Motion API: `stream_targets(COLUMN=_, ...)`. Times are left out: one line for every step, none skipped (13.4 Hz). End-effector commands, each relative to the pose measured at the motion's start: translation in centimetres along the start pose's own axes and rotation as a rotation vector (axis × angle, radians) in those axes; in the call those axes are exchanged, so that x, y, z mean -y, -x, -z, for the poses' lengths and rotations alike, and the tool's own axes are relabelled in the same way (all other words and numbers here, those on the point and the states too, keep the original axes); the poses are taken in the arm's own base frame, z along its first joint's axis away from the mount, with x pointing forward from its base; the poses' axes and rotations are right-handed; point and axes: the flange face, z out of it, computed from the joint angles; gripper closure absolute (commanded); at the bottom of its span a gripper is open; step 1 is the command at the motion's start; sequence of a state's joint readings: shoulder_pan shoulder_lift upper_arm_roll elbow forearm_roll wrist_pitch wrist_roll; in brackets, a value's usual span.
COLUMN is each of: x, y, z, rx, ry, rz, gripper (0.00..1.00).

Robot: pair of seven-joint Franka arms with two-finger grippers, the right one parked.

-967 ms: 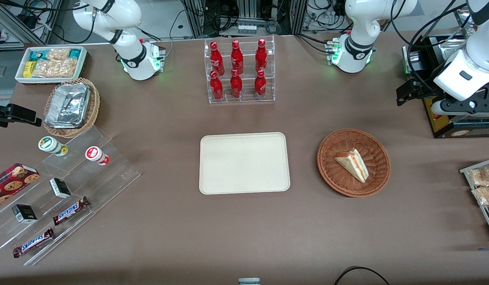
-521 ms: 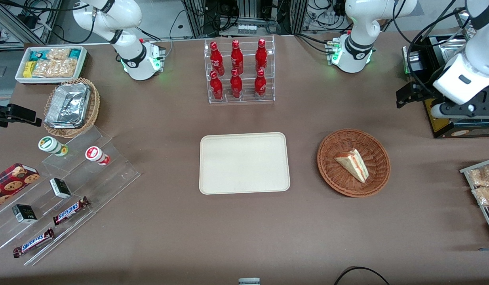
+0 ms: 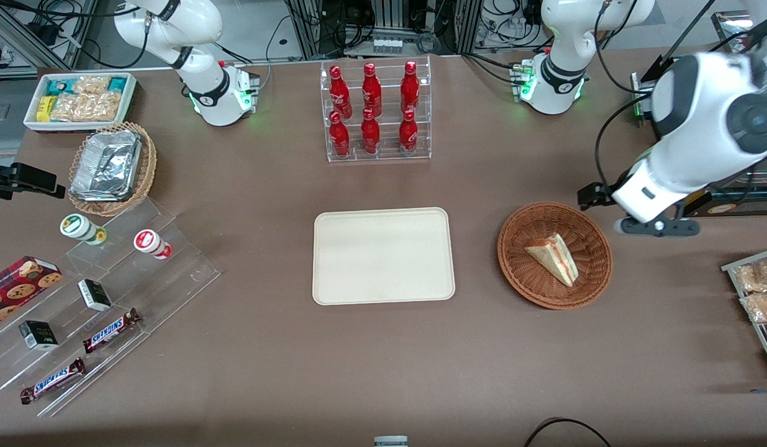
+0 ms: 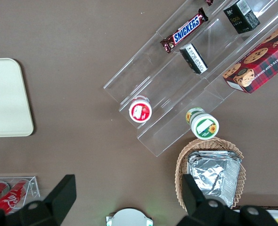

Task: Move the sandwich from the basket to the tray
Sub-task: 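Move the left gripper over the wrapped sandwich in the wicker basket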

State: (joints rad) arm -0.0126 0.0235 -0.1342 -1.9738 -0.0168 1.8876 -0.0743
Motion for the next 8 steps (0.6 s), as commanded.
stream_targets(x=-0.8, y=1.1, z=-4.0, rx=-0.048, ry=-0.016, rz=-0.018, gripper=0.00)
stream_targets(x=-1.0, y=1.3, z=-5.8, rx=-0.083, ry=-0.013, rz=-0.018, gripper=0.00)
stream_targets(x=-1.4, y=1.5, z=-7.1, rx=-0.107, ry=-0.013, rz=-0.022, gripper=0.00)
stream_targets(x=-1.5, y=1.2, z=-8.2, rx=-0.112, ry=-0.008, rz=-0.008, gripper=0.00)
stream_targets(x=-2.1, y=1.0, z=-8.7, rx=-0.111, ry=-0.007, rz=0.003, gripper=0.00)
stream_targets(x=-2.2, y=0.8, z=-8.8, rx=-0.126, ry=-0.003, rz=0.033, gripper=0.00)
stream_targets(x=-2.2, y=0.8, z=-9.0, rx=-0.138, ry=0.003, rz=0.094, gripper=0.00)
stream_targets(x=-2.2, y=0.9, z=-9.4, rx=-0.154, ry=0.013, rz=0.178, gripper=0.00)
